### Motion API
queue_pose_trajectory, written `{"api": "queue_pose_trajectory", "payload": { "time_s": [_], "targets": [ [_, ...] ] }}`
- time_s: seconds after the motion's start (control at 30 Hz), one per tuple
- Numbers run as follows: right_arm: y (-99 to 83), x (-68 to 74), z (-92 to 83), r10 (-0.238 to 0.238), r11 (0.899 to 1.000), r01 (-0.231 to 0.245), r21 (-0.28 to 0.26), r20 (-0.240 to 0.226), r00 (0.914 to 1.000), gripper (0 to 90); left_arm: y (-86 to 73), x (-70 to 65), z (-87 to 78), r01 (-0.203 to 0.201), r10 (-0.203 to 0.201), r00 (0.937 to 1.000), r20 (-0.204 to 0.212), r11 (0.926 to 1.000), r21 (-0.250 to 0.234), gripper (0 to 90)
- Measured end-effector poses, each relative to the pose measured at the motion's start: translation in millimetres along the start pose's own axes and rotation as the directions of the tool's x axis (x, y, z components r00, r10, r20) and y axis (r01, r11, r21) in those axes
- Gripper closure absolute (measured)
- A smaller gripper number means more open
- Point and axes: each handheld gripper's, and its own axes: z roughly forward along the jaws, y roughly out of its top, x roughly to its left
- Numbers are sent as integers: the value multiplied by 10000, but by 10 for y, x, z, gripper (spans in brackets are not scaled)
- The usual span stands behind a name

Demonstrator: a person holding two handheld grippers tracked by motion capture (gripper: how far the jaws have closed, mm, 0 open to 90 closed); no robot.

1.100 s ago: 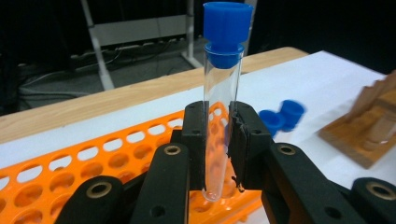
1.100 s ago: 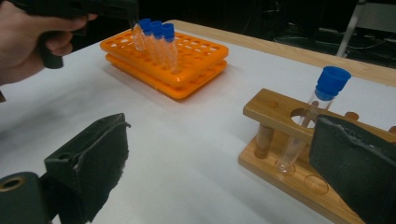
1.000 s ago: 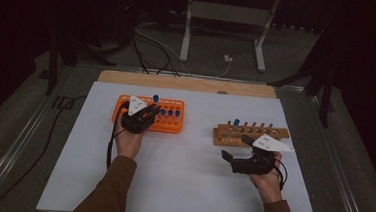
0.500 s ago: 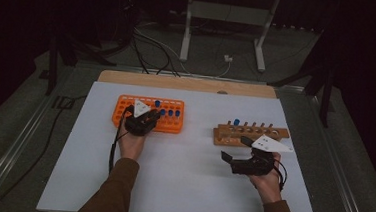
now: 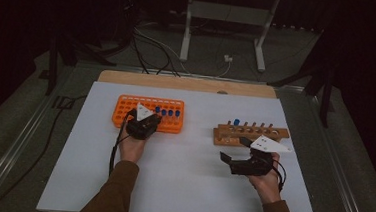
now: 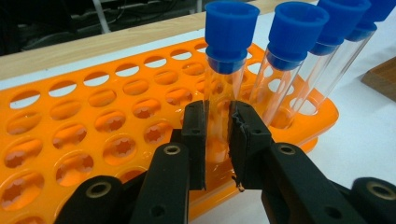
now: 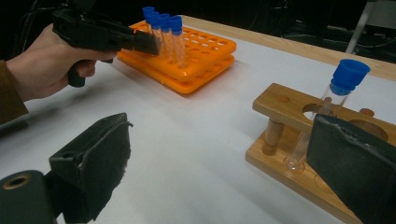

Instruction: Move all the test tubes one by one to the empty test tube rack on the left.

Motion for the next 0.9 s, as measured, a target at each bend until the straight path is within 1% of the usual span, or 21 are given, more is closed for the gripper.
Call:
{"api": "queue_pose_trajectory", "payload": {
  "time_s": [0.07,0.13,0.2,0.3,0.37,0.53,0.63,0.7,0.77,0.83,0.9],
  "targets": [
    [-1,-6,-1,13,10000,-13,-19,3,10000,63,12,5,-27,34,-34,10000,46,9999,-97,766],
    [-2,-8,-1,24,10000,-24,-12,-7,10000,63,48,5,-77,125,-122,9999,76,9987,-494,748],
    [-3,-7,4,12,10000,-12,-2,-10,10000,63,88,5,-121,154,-152,9999,33,9971,-748,738],
    [-7,5,14,-30,10000,30,35,-38,10000,63,128,-4,-151,59,-60,10000,-3,9958,-919,737],
    [-7,9,18,-35,10000,35,49,-37,10000,63,133,-17,-148,-74,73,10000,-19,9962,-873,766],
    [-9,3,13,-13,10000,13,33,-28,10000,63,122,-29,-149,-289,289,9996,-4,9978,-600,775],
    [-11,6,19,-6,10000,6,40,-32,10000,63,103,-40,-140,-422,422,9991,-21,9985,-340,776],
    [-12,9,23,-5,10000,5,48,-33,10000,63,84,-26,-141,-323,325,9994,84,9991,-277,776],
    [-11,12,21,-22,10000,22,48,-9,10000,63,65,-7,-151,-120,124,9997,197,9996,-248,772],
    [-11,6,15,-5,10000,5,33,-2,10000,63,49,10,-169,27,-23,9998,212,9998,-181,764],
    [-11,-2,8,20,10000,-20,16,36,10000,63,29,28,-206,134,-130,9996,236,9997,-186,701]
  ]
}}
